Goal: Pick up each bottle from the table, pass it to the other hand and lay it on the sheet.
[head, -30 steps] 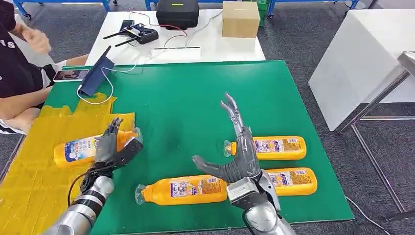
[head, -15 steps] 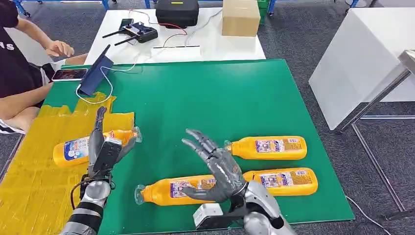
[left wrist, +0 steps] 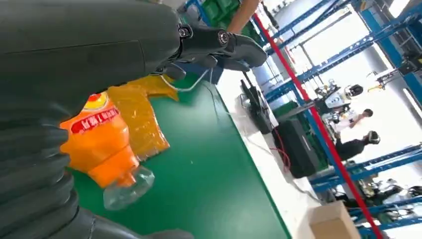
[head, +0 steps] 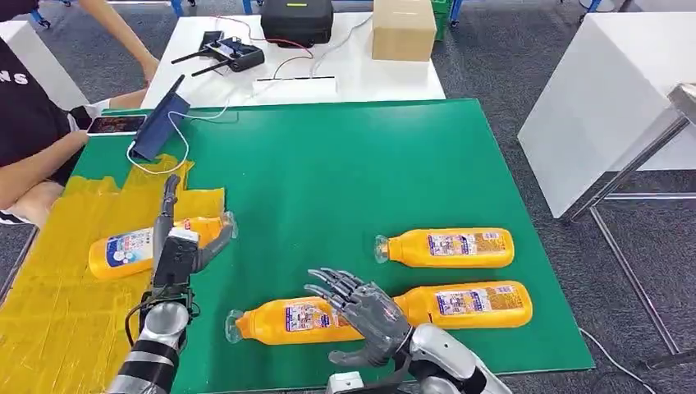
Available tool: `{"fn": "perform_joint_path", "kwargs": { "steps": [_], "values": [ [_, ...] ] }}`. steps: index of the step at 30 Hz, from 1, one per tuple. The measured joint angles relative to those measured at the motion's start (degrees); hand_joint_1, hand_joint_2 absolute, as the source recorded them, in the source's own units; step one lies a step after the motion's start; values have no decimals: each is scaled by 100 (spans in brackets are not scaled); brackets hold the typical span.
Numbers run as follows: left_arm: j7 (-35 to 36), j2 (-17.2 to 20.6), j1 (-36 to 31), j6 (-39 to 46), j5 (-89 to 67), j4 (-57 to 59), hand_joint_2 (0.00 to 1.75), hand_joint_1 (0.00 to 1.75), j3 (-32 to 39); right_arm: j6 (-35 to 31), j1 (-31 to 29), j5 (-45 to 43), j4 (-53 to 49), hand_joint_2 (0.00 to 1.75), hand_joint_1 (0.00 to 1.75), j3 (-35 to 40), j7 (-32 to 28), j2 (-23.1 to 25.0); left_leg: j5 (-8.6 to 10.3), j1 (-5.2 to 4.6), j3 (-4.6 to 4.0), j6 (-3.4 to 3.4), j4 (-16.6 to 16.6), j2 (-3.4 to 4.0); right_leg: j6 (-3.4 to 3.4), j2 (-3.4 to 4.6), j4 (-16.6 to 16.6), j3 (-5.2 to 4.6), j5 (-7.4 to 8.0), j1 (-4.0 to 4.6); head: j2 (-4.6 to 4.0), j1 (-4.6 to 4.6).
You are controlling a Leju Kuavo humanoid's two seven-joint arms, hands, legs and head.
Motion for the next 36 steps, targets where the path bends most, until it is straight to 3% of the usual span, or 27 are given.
{"fn": "perform_joint_path", "kwargs": {
  "steps": [10, 15, 24, 36],
  "values": [
    [4, -55, 165, -103, 232, -133, 175, 0, -53, -186, 171, 330, 140, 175, 0, 62, 539, -212, -1, -1, -2, 1, 0, 0, 0, 0, -1, -1, 0, 0, 0, 0],
    [7, -72, 275, -188, 298, -245, 175, 0, -70, -442, 195, 1004, 234, 175, 0, 64, 1116, -199, -1, 0, -2, 1, 0, 1, 0, 0, -1, -1, 0, 0, 0, 0],
    [55, -123, 313, -302, 313, -365, 175, 0, -216, -291, -64, 1246, 785, 175, 0, 64, 1593, 6, -1, -1, -2, 1, 0, 0, 1, 0, 0, 0, 0, -1, 0, 0],
    [76, -164, 319, -391, 333, -419, 175, 0, -396, -129, -411, 1305, 1440, 175, 3, 83, 1699, 251, -1, 0, -1, 1, 0, 3, 1, 0, 0, 0, 0, 0, 0, 0]
  ]
}}
